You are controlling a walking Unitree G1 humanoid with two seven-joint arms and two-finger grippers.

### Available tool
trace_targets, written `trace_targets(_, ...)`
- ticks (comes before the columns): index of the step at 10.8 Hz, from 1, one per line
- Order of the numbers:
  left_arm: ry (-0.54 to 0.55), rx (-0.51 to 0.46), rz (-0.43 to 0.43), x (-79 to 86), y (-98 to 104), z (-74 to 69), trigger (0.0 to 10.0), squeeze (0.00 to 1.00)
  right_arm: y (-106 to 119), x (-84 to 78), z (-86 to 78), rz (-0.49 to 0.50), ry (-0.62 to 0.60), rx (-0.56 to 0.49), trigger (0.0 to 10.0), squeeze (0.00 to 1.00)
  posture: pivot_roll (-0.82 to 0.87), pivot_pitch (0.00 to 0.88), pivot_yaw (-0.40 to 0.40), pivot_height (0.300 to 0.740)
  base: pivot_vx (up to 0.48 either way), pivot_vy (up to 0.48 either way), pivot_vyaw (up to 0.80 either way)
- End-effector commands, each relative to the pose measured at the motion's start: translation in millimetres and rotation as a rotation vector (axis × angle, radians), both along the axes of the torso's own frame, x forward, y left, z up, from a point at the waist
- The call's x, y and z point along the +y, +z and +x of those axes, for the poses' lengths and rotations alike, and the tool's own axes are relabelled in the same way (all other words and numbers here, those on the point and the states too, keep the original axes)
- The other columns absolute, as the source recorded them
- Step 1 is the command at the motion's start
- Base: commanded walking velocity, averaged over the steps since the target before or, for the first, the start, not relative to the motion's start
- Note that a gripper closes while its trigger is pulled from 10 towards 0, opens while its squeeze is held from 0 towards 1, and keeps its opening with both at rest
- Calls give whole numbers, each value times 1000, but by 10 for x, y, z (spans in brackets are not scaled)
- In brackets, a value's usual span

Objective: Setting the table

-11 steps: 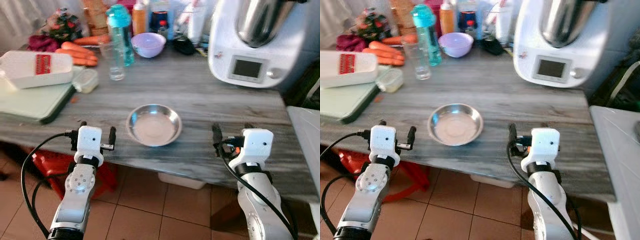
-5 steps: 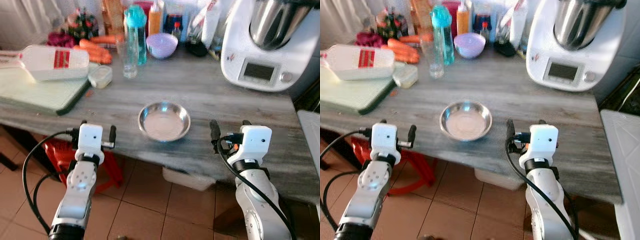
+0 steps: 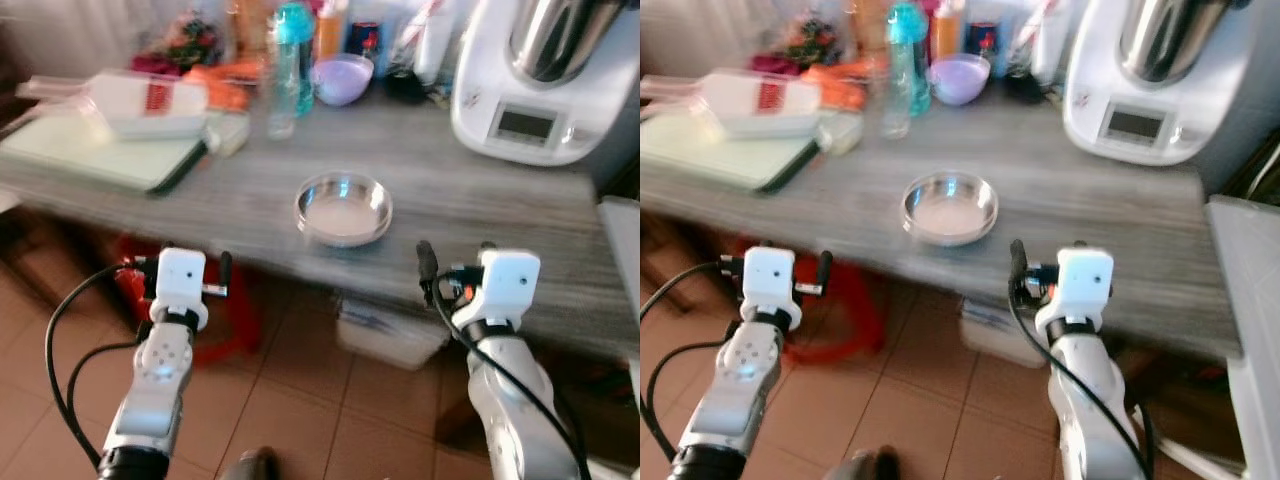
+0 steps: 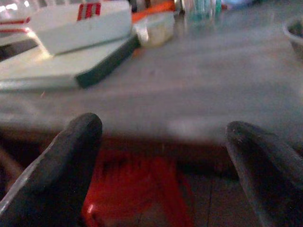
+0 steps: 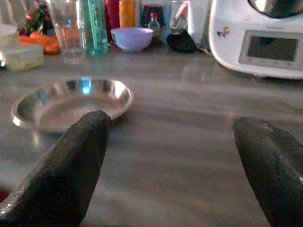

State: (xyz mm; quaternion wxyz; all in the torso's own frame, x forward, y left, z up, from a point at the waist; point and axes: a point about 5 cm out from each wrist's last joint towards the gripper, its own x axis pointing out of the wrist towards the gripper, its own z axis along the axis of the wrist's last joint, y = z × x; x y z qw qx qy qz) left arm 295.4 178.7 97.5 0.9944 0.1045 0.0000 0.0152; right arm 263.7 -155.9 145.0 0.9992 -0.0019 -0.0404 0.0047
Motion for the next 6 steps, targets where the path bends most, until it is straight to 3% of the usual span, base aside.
trace_targets(1,-1,-13,14,1,35,20,10000,0,22,-5,-5,7,-1,-7,10000,0,76,78,-16,740,-289,0,0)
trace_targets(6,1,-11,11,-19,24,25,10000,0,47,-2,25,13,-4,-13,10000,0,74,79,-18,740,-296,0,0)
